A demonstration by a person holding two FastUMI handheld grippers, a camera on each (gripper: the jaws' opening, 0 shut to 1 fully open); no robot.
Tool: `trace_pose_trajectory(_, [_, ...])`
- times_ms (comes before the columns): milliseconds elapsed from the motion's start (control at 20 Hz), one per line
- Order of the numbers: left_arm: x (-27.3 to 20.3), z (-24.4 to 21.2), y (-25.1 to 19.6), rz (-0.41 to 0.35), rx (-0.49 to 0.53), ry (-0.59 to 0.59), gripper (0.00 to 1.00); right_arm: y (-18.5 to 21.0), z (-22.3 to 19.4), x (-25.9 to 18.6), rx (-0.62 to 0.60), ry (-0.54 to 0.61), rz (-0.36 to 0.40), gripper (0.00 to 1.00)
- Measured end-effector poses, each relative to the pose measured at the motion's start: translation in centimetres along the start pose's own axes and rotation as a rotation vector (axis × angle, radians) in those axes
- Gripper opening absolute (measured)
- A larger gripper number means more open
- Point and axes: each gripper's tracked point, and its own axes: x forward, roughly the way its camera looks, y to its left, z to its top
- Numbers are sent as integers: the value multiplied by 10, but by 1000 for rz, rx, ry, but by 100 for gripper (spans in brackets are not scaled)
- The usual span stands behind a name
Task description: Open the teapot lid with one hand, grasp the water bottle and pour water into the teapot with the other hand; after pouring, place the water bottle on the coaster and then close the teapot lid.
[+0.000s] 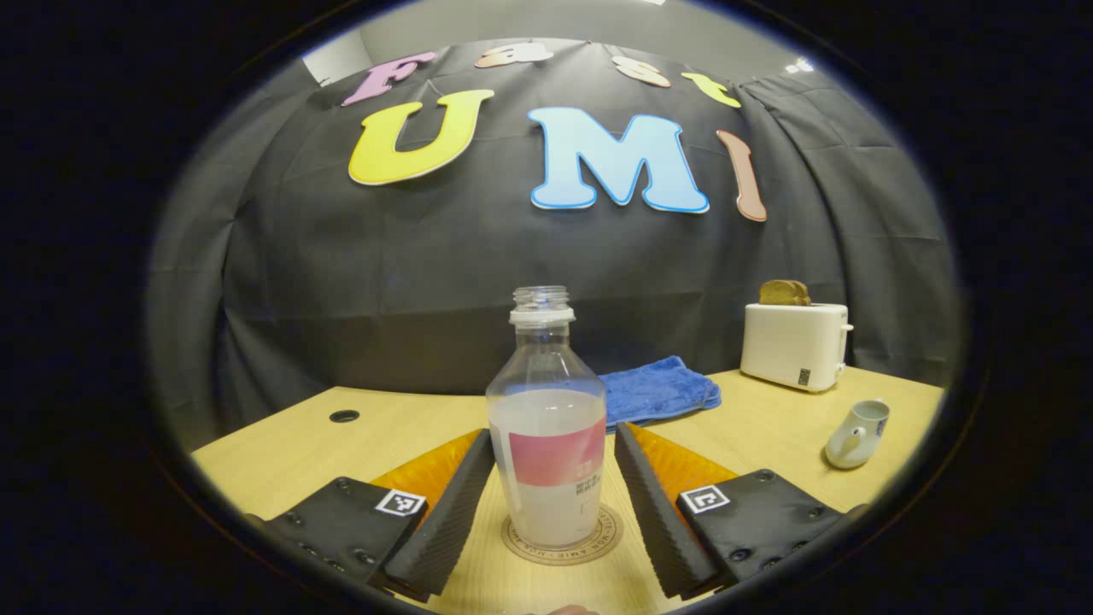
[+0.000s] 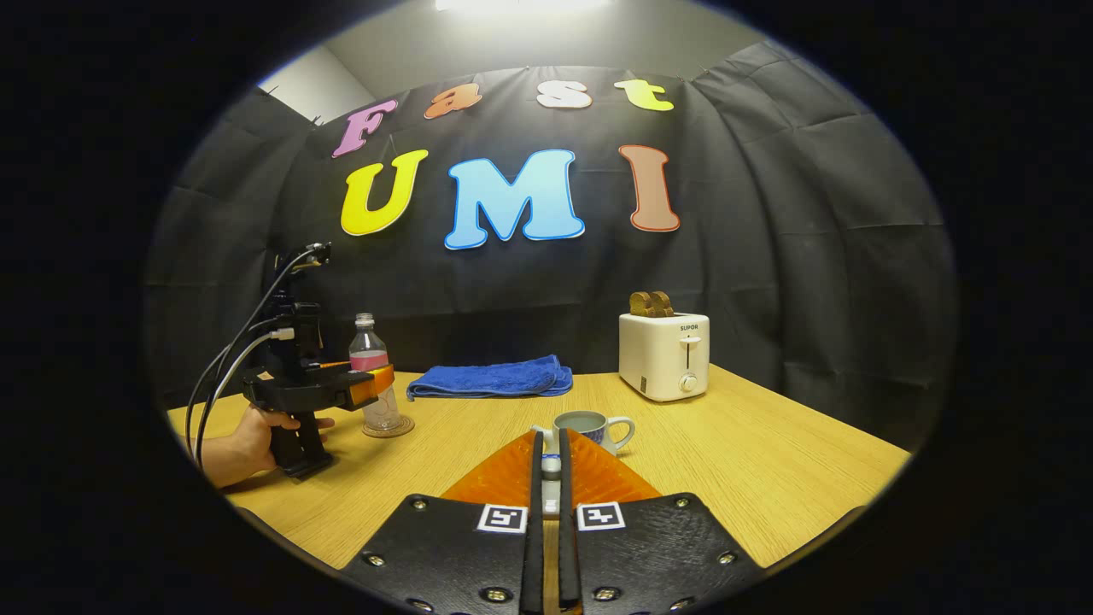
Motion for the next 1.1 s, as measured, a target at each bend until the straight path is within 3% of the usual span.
trace_pose_trajectory(350, [-39, -15, 7, 31, -26, 47, 98, 2, 6, -2, -6, -22, 8, 7])
trace_pose_trajectory(600, [-90, -13, 16, 96, -32, 52, 98, -11, 18, 33, -32, -73, -24, 7])
trace_pose_trajectory(950, [-141, 4, -22, 37, -104, 27, 98, -21, 22, 112, -177, -109, -54, 7])
trace_pose_trajectory(1100, [-148, 8, -31, 7, -92, 24, 98, -33, 2, 133, -144, -56, -87, 7])
